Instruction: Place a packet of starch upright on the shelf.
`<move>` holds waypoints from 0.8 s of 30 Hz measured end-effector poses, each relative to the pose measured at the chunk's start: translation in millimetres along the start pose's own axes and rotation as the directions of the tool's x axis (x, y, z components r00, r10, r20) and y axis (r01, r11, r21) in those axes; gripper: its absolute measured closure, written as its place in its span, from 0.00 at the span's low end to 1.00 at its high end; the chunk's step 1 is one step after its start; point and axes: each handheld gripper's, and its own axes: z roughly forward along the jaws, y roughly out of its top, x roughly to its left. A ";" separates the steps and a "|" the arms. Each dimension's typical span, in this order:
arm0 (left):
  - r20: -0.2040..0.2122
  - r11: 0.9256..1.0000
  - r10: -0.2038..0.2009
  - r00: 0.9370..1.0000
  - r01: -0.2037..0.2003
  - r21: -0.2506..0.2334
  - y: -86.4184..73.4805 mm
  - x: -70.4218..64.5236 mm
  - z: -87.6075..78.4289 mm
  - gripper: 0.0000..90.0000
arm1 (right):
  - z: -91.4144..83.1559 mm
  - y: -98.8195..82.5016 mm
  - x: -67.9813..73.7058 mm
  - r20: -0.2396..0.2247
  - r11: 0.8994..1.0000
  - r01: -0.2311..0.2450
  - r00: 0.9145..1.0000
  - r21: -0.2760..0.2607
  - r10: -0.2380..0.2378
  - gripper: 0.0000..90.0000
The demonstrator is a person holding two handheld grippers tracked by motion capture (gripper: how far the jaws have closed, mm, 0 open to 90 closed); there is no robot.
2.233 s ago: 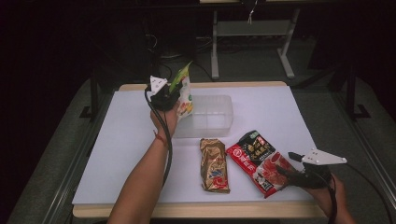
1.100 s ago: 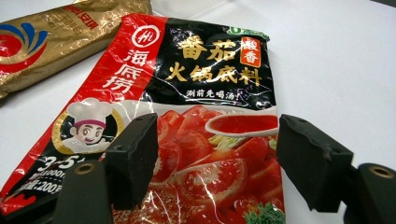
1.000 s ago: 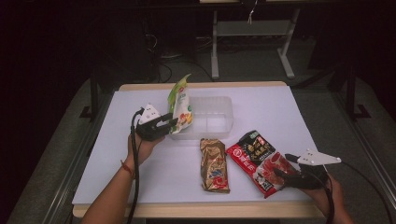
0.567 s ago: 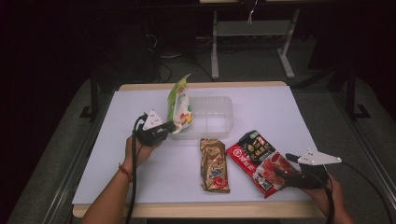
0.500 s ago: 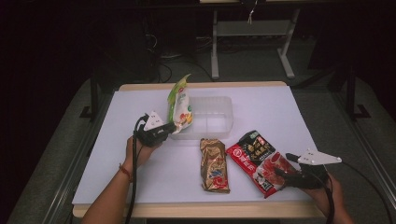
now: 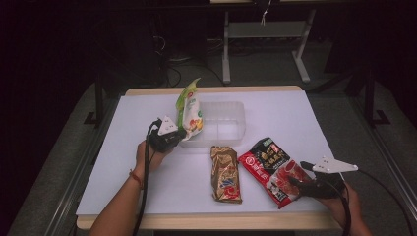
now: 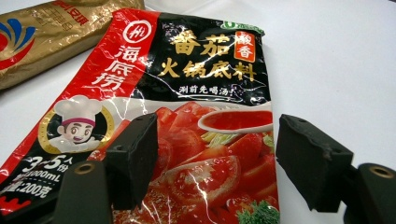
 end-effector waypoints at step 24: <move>0.265 0.986 -0.048 0.963 0.089 -0.144 11.3 -7.0 -33.7 0.58 | -4.4 0.0 -1.4 0.015 1.000 0.005 1.000 -0.010 -0.004 0.33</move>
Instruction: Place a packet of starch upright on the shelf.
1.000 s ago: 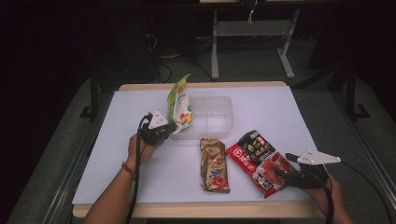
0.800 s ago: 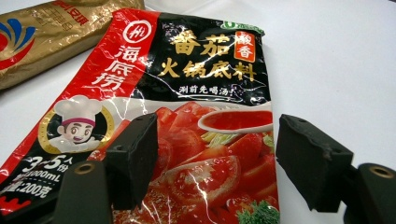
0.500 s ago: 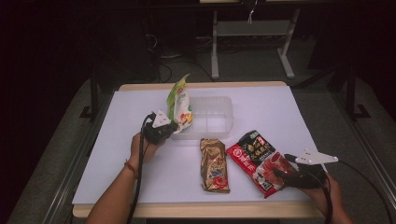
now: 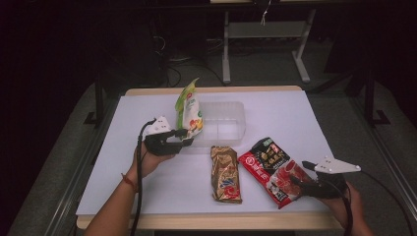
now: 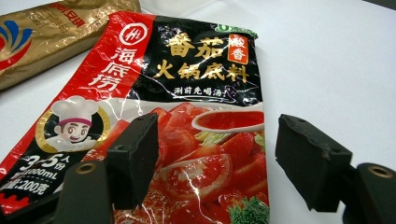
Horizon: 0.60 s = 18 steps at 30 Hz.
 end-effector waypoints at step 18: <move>0.188 0.981 -0.112 0.976 0.078 0.180 -15.6 -33.8 54.2 0.36 | -3.2 2.4 0.8 0.016 1.000 0.009 1.000 -0.023 -0.008 0.33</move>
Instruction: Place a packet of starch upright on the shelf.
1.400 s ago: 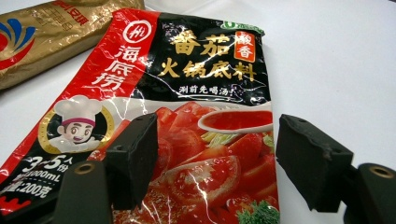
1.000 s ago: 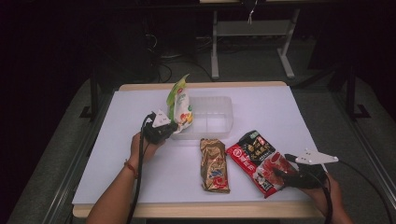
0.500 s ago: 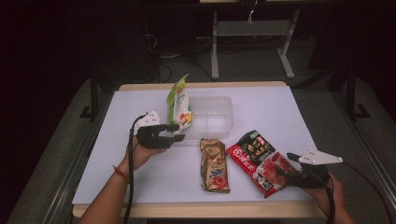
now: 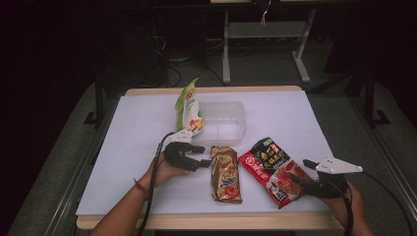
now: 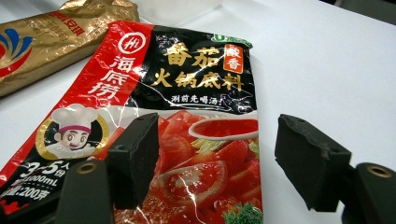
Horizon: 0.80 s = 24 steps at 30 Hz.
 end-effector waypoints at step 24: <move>-0.048 0.983 -0.182 0.982 0.183 0.015 2.6 9.9 46.8 0.24 | -11.0 -8.1 4.5 0.019 1.000 0.003 1.000 0.012 -0.003 0.34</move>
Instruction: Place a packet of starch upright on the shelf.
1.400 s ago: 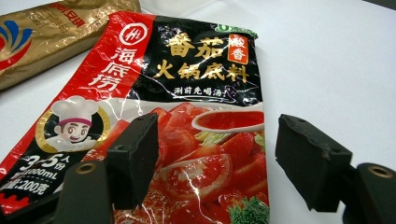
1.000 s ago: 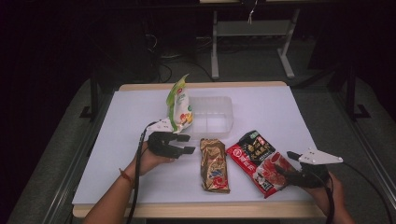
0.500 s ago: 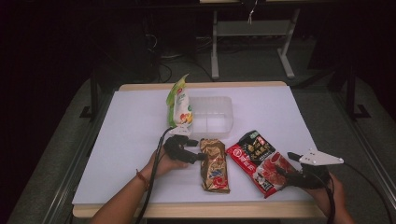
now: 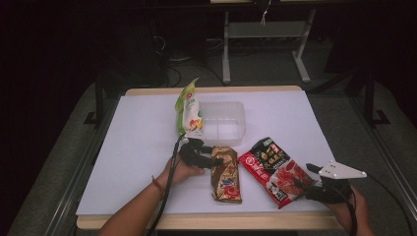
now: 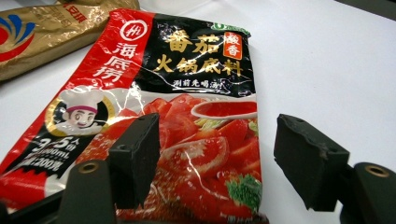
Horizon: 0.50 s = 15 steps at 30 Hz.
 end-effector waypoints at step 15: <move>0.092 1.000 0.002 0.996 -0.004 0.022 8.9 -11.7 18.0 0.35 | -12.6 -9.2 0.0 0.021 1.000 -0.023 1.000 0.002 0.023 0.34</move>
